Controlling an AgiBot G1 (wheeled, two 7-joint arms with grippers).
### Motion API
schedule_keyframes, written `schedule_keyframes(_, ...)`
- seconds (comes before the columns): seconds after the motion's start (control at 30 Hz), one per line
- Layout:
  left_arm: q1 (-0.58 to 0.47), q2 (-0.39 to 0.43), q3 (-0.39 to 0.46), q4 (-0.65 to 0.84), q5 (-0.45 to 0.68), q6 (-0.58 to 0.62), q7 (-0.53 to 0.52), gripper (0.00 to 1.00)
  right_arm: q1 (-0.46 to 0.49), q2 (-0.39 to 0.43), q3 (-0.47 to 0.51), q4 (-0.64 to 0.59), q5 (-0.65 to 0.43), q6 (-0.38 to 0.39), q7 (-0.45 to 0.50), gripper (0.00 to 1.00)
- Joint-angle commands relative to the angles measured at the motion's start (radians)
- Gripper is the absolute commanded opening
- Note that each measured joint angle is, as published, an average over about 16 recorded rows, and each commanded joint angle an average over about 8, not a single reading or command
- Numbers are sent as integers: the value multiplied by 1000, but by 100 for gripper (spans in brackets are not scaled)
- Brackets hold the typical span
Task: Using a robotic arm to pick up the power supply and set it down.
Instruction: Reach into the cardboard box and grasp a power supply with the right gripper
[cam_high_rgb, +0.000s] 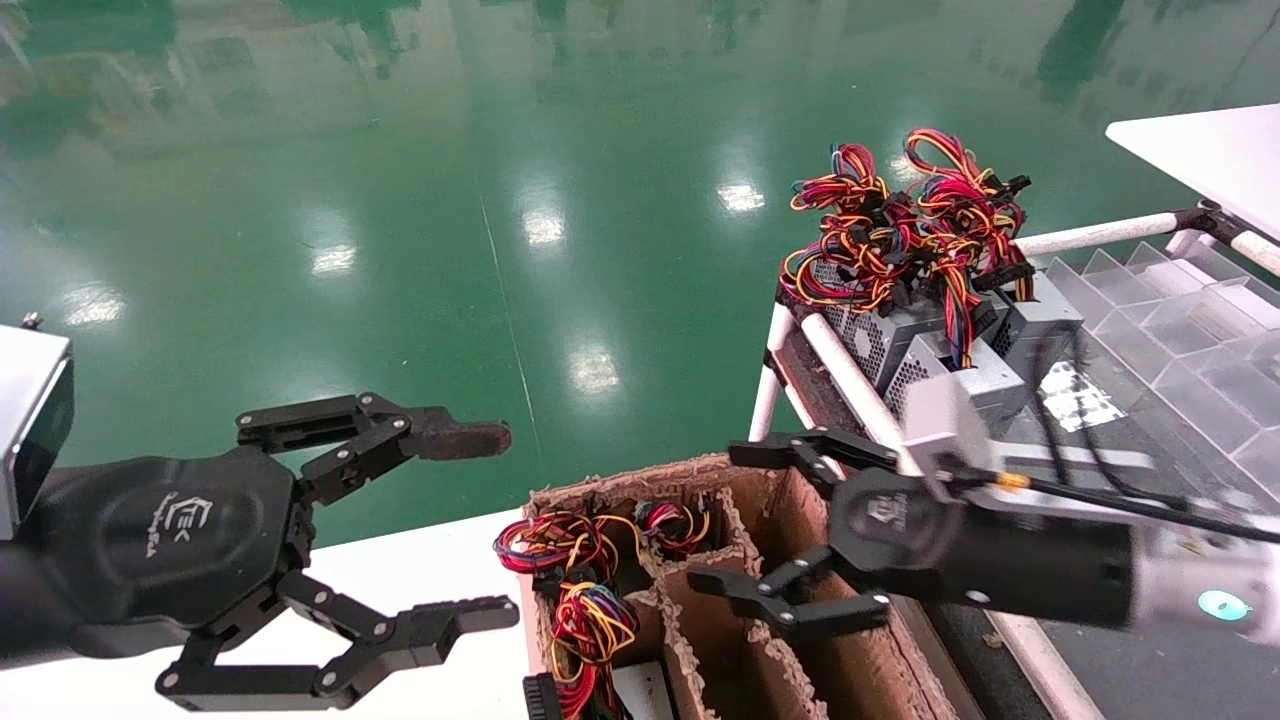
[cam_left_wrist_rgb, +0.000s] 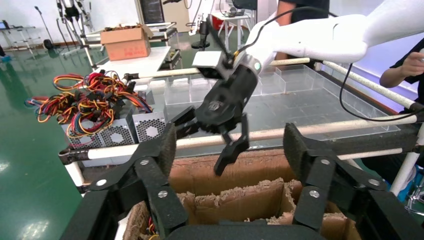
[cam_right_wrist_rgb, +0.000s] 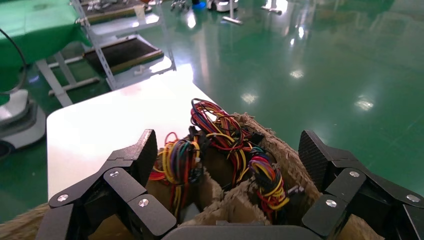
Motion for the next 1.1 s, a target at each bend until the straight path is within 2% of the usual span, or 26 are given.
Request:
schedule_keyframes(0.03,0,0,0,0,0,0,0,100,38,-41,-25,-49,-39,-3,-14,100)
schedule_keyframes(0.2,0,0,0,0,0,0,0,100,116,-128,-70,-178,-73,-70,-38,100)
schedule_keyframes(0.23,0,0,0,0,0,0,0,100,128,-143,-79,-202,-75,-83,-42,94)
schedule_keyframes(0.47,0,0,1,0,0,0,0,100,157,-212,-157,-308,-67,-128,-60,7)
schedule_keyframes(0.5,0,0,1,0,-1,0,0,100,155,-215,-169,-316,-63,-129,-62,0)
schedule_keyframes(1.1,0,-1,2,0,-1,-1,1,100,131,-196,-323,-377,44,-122,-109,0)
